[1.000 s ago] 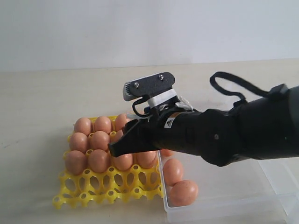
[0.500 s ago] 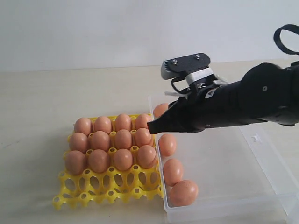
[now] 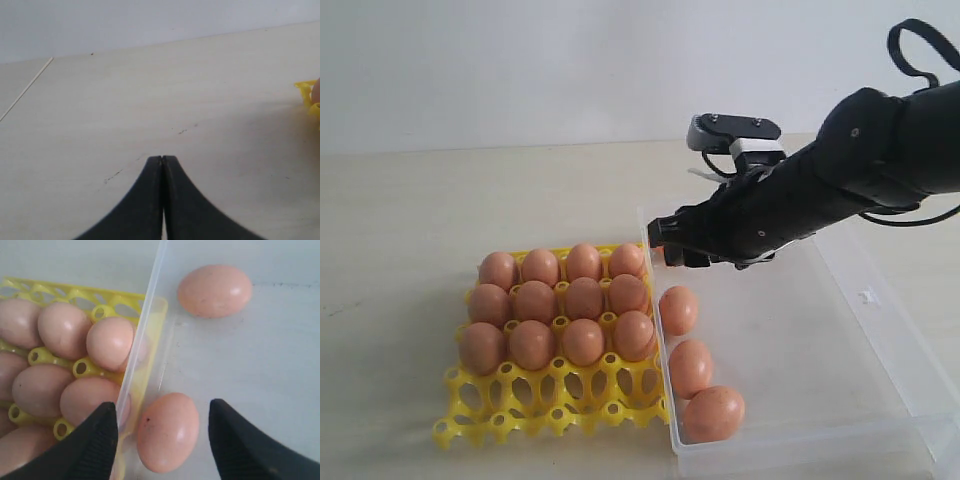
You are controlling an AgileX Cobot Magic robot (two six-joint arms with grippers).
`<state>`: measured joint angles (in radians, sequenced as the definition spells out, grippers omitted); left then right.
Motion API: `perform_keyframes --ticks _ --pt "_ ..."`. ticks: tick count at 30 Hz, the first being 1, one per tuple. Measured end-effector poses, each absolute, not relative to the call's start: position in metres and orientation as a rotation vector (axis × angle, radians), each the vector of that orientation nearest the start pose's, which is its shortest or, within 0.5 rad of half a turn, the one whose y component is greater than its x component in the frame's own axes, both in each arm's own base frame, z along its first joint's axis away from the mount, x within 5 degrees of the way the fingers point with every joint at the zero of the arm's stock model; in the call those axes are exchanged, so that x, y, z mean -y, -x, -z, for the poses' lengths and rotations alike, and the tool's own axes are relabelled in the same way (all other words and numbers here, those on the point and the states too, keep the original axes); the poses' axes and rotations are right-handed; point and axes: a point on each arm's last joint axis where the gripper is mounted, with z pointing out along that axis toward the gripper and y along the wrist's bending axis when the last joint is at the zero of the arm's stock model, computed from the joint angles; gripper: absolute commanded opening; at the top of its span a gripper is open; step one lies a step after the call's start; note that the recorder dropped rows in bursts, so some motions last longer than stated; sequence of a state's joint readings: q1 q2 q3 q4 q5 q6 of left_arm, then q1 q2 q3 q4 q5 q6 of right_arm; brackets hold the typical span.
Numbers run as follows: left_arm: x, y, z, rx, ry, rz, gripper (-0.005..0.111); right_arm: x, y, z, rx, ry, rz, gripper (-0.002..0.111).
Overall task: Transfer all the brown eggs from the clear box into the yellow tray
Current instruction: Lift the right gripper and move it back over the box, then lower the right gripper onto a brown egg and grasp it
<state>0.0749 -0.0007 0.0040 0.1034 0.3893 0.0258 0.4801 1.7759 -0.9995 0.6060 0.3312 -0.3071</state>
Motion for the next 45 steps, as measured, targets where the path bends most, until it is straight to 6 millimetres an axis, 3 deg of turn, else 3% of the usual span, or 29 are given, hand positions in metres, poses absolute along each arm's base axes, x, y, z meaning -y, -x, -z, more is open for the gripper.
perform_keyframes --ticks 8,24,42,45 --pt "-0.007 -0.052 -0.177 -1.878 -0.017 -0.172 0.000 -0.190 -0.322 -0.156 -2.653 0.307 -0.555 0.054" --pt "-0.007 -0.052 -0.177 -1.878 -0.017 -0.172 0.000 -0.188 -0.323 -0.115 -2.811 0.249 -0.557 0.054" --pt "-0.007 -0.052 -0.177 -1.878 -0.017 -0.172 0.000 -0.188 -0.328 -0.113 -2.762 0.239 -0.534 0.054" --pt "-0.007 -0.052 -0.177 -1.878 -0.017 -0.172 0.000 -0.188 -0.329 -0.114 -2.754 0.236 -0.530 0.042"
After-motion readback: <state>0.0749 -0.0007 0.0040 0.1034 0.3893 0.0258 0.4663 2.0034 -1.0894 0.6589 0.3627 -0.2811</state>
